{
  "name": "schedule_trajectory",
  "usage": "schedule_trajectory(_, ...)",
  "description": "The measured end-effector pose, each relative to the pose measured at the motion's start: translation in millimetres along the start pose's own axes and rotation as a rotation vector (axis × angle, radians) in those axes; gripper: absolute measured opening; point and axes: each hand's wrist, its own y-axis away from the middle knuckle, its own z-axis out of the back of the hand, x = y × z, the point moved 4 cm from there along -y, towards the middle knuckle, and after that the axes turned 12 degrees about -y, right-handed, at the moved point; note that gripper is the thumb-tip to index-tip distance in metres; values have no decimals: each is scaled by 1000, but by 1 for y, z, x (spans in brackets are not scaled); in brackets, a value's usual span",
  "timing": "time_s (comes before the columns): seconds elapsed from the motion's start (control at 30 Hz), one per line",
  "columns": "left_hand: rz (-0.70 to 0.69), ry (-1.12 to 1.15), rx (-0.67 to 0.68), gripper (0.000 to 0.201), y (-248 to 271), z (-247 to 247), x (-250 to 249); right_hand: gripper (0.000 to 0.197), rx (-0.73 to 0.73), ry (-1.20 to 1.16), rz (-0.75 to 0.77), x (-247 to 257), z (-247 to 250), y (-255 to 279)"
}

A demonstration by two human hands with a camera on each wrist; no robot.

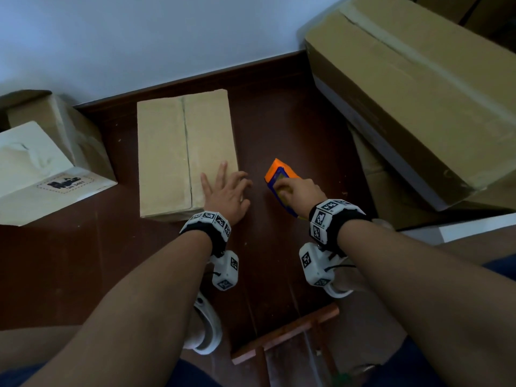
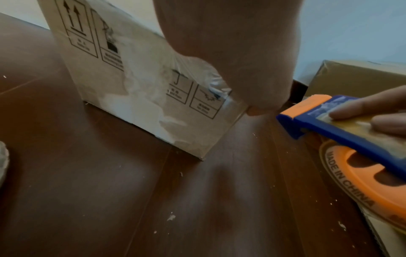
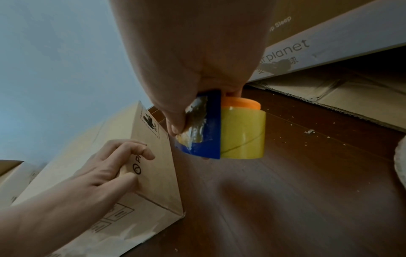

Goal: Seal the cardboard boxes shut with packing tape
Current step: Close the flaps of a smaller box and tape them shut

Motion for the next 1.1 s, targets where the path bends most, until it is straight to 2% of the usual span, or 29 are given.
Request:
schedule_trajectory(0.23,43,-12,-24,43,1,1,-2,28,-8,-25,-11,-5,2,-4)
schedule_trajectory(0.43,60,-31,21,42,0,2,-7,31,34,-23,10,-7,-3,-2)
schedule_trajectory(0.5,51,42,26,39,-2,3,-5,33,27,-13,11,-7,-3,-3)
schedule_trajectory(0.57,51,206,28,41,-4,10,1,34,16,-6,14,-4,-4,-4)
schedule_trajectory(0.6,51,300,6,41,-4,17,7,35,15,-8,13,-2,-5,-5)
schedule_trajectory(0.67,81,445,-128,41,-3,33,28,36,14,-37,2,4,-7,-8)
schedule_trajectory(0.73,174,460,-271,41,5,44,62,37,14,-64,-4,10,-12,-12)
schedule_trajectory(0.77,236,438,-292,43,11,43,81,38,25,-78,-6,14,-15,-14)
schedule_trajectory(0.83,394,378,-251,52,25,33,117,33,67,-98,-1,25,-24,-18)
schedule_trajectory(0.9,604,371,-169,71,45,19,143,31,122,-87,7,38,-38,-21)
schedule_trajectory(0.97,766,528,-80,94,63,3,155,59,162,-45,-1,49,-53,-24)
schedule_trajectory(1.03,796,730,8,111,73,-15,158,73,135,-10,-44,55,-64,-27)
schedule_trajectory(1.1,753,824,17,117,77,-31,164,68,114,-9,-75,58,-71,-31)
